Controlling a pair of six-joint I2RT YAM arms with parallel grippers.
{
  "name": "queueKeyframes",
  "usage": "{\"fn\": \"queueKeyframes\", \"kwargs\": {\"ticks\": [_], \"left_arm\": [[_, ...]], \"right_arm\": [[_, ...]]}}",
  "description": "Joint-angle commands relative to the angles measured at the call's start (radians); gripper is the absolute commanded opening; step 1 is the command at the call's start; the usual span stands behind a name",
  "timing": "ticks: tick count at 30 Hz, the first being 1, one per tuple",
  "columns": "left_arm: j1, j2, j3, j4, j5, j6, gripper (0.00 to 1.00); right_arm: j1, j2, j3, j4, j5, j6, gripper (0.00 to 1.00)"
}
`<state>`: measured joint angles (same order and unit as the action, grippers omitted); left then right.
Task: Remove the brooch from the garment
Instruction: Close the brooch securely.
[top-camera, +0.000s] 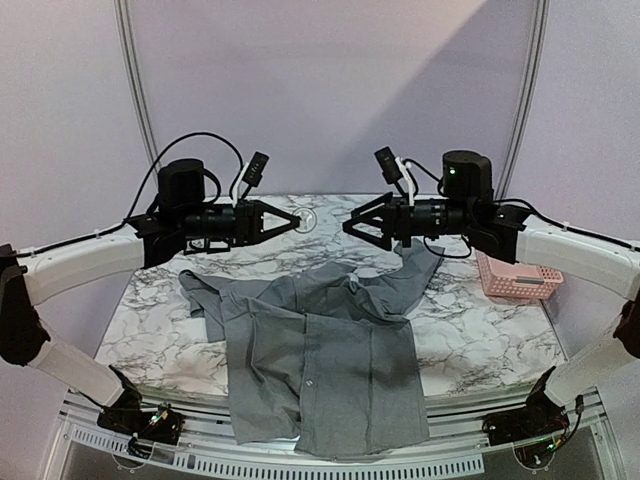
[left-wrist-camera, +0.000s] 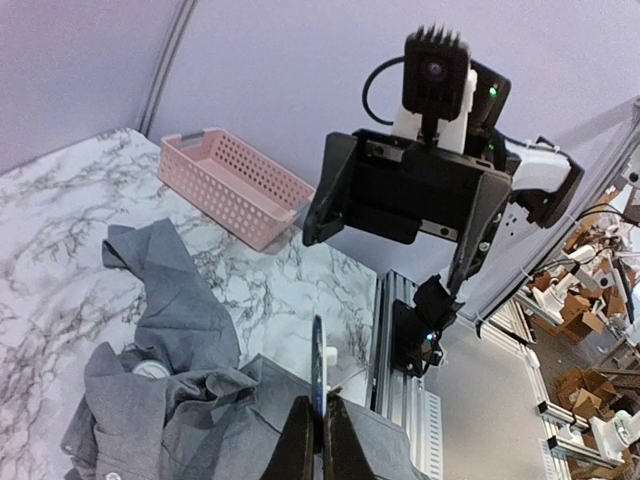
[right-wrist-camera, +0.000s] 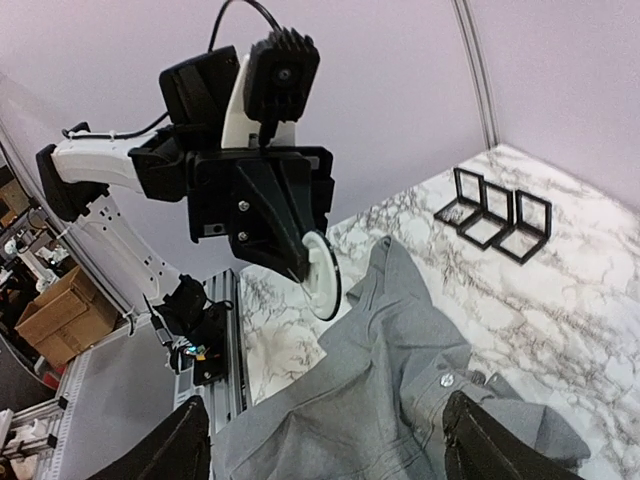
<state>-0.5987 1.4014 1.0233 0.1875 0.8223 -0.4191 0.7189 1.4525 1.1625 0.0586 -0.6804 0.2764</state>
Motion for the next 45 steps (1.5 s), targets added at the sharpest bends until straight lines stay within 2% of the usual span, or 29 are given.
{"fn": "queueKeyframes", "kwargs": {"ticks": [1, 3, 7, 26, 33, 39, 45], "left_arm": [[0.02, -0.031, -0.021, 0.08, -0.005, -0.029, 0.0], [0.022, -0.027, -0.029, 0.112, 0.008, -0.05, 0.0], [0.022, -0.02, -0.04, 0.176, 0.049, -0.092, 0.0], [0.01, 0.012, -0.048, 0.247, 0.106, -0.145, 0.0], [0.005, 0.017, -0.045, 0.241, 0.111, -0.143, 0.0], [-0.001, 0.02, -0.042, 0.237, 0.117, -0.139, 0.0], [-0.012, 0.024, -0.037, 0.222, 0.123, -0.127, 0.0]], "right_arm": [[0.012, -0.027, -0.029, 0.151, 0.093, 0.058, 0.82], [0.026, -0.027, -0.041, 0.186, 0.138, 0.071, 0.84], [0.036, -0.019, -0.042, 0.241, 0.127, 0.086, 0.83], [0.081, 0.156, 0.099, 0.186, 0.023, 0.073, 0.77], [0.083, 0.183, 0.119, 0.177, 0.0, 0.078, 0.72], [0.083, 0.199, 0.139, 0.163, -0.014, 0.08, 0.62], [0.084, 0.213, 0.156, 0.153, -0.015, 0.08, 0.6]]}}
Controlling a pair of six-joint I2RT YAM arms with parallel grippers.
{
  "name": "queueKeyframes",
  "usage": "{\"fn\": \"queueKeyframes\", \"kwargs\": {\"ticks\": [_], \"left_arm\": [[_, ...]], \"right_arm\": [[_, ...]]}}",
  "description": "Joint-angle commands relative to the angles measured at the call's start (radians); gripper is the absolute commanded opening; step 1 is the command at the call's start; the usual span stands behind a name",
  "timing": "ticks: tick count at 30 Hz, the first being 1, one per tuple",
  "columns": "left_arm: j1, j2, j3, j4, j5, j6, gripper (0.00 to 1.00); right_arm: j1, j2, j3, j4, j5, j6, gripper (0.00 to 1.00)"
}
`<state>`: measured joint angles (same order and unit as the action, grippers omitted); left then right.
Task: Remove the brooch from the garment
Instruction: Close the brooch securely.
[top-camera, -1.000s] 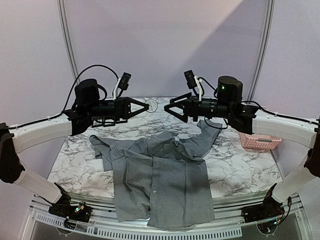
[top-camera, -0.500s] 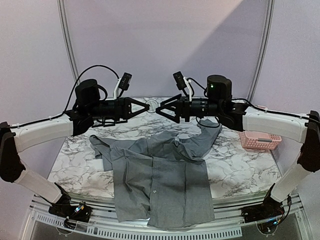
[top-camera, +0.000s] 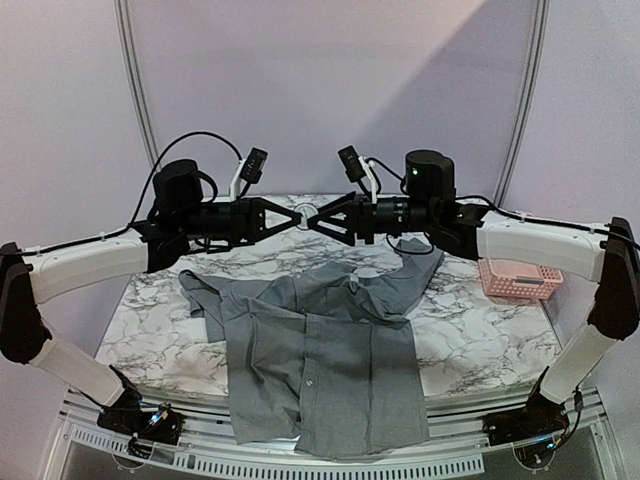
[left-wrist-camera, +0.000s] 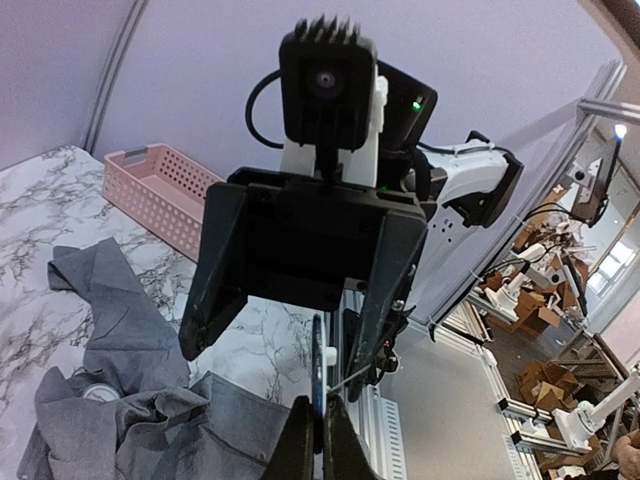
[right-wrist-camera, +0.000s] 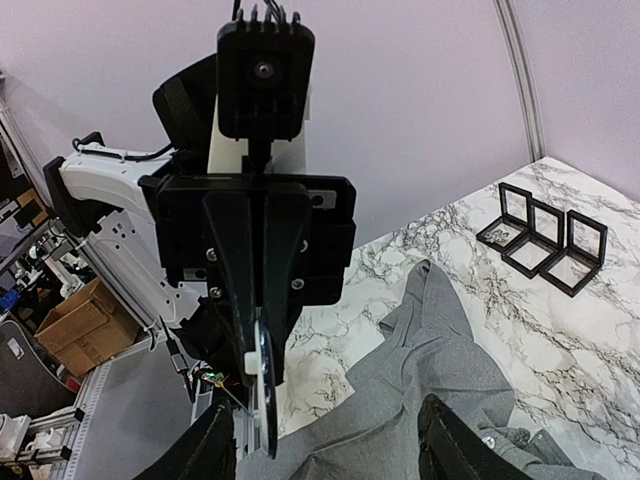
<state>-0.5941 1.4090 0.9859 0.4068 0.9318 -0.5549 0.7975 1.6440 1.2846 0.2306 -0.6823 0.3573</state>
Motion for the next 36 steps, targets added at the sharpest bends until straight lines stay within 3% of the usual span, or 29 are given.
{"fn": "queueKeyframes", "kwargs": {"ticks": [1, 14, 28, 36], "left_arm": [[-0.018, 0.015, 0.002, -0.002, 0.014, 0.013, 0.0], [-0.024, 0.009, 0.015, -0.058, 0.01, 0.056, 0.0], [-0.008, 0.021, 0.039, -0.109, 0.002, 0.058, 0.0], [-0.004, 0.021, 0.04, -0.108, 0.003, 0.059, 0.0]], "right_arm": [[0.005, 0.023, 0.032, -0.019, -0.014, 0.0, 0.6], [0.006, 0.028, 0.031, -0.009, -0.025, 0.008, 0.53], [0.005, -0.031, -0.066, 0.078, -0.052, 0.009, 0.73], [0.007, -0.01, -0.046, 0.046, -0.032, 0.009, 0.73]]}}
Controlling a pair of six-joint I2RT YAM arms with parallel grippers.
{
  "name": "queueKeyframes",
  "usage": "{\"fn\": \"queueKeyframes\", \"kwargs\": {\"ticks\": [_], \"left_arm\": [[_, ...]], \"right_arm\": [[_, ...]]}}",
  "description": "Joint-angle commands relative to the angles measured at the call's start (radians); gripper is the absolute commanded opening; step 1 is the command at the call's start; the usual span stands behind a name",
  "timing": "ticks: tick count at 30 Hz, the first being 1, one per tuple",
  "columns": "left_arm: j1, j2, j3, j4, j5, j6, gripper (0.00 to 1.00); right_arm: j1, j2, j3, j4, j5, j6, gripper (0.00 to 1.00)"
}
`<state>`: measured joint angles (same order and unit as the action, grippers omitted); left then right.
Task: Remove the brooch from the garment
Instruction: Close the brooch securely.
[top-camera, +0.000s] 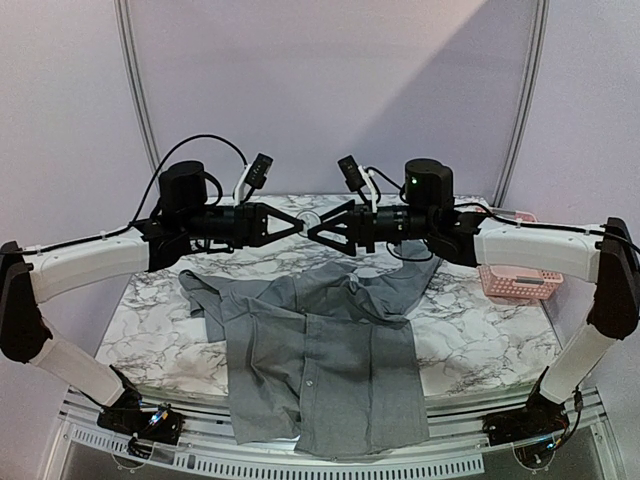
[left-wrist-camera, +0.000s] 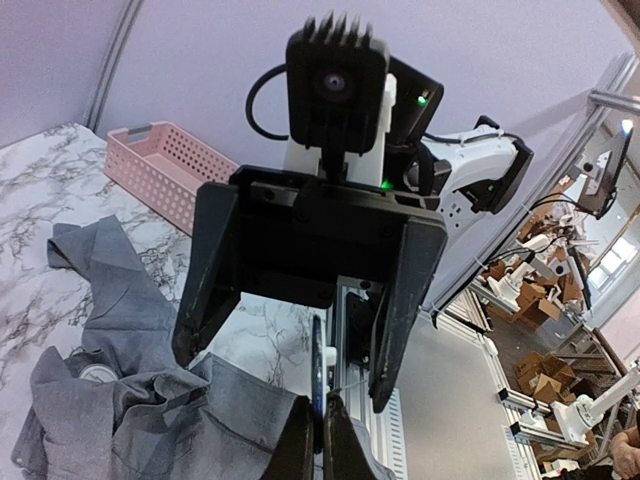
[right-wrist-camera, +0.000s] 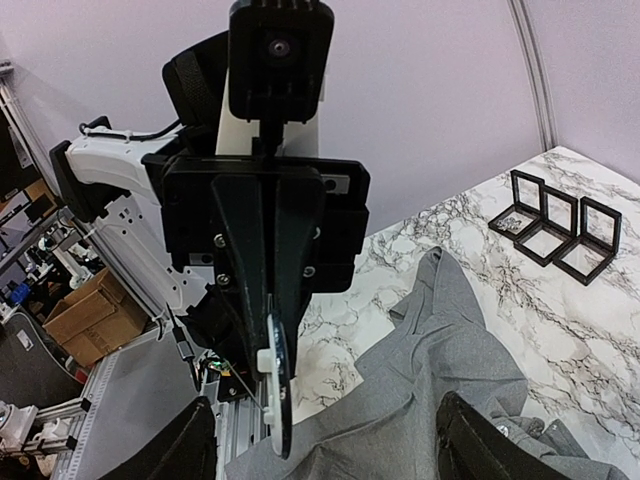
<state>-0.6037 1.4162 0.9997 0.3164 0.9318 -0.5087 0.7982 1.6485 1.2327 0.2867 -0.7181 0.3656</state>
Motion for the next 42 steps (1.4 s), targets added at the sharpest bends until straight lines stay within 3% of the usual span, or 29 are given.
{"fn": "queueKeyframes", "kwargs": {"ticks": [1, 42], "left_arm": [[0.005, 0.014, 0.026, -0.018, 0.003, 0.014, 0.0], [0.001, 0.012, 0.027, -0.027, 0.003, 0.022, 0.0]], "right_arm": [[0.006, -0.009, 0.015, -0.019, 0.002, -0.002, 0.71], [0.017, 0.045, 0.05, 0.007, 0.056, 0.03, 0.51]]}}
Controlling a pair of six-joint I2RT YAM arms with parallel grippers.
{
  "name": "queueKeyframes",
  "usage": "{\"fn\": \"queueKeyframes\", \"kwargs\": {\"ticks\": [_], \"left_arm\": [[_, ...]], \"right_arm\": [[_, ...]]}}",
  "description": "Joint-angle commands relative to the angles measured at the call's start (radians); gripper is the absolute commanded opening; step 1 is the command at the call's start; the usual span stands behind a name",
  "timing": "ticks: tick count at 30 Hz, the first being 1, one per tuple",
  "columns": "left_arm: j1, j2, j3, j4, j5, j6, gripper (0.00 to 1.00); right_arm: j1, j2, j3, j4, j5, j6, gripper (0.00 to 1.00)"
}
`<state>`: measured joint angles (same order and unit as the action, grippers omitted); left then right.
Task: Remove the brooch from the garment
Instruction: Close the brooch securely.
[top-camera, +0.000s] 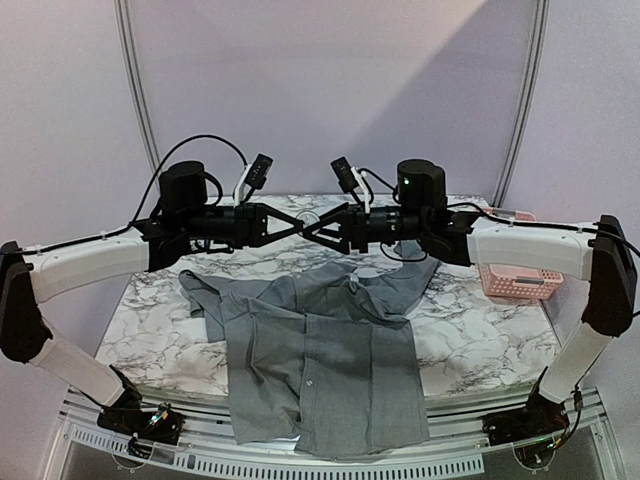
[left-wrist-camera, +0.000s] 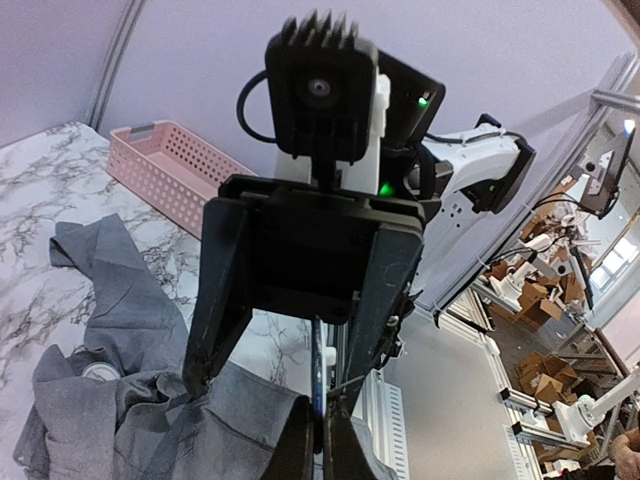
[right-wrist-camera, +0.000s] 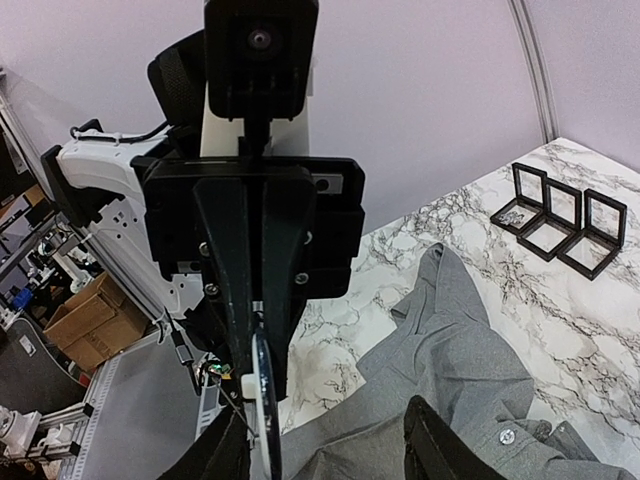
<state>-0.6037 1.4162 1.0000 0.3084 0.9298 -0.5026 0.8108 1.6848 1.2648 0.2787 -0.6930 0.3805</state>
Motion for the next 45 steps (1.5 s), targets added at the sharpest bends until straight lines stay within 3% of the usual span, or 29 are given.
{"fn": "queueKeyframes", "kwargs": {"ticks": [1, 23, 45], "left_arm": [[0.001, 0.012, 0.026, -0.018, 0.005, 0.017, 0.0], [-0.005, 0.006, 0.025, -0.019, 0.015, 0.027, 0.0], [-0.007, 0.004, 0.025, -0.011, 0.036, 0.029, 0.0]], "right_arm": [[0.004, 0.01, 0.016, 0.014, 0.033, 0.014, 0.5], [-0.009, 0.024, -0.002, 0.076, 0.0, 0.08, 0.3], [-0.022, 0.056, 0.016, 0.086, -0.132, 0.109, 0.23]]}}
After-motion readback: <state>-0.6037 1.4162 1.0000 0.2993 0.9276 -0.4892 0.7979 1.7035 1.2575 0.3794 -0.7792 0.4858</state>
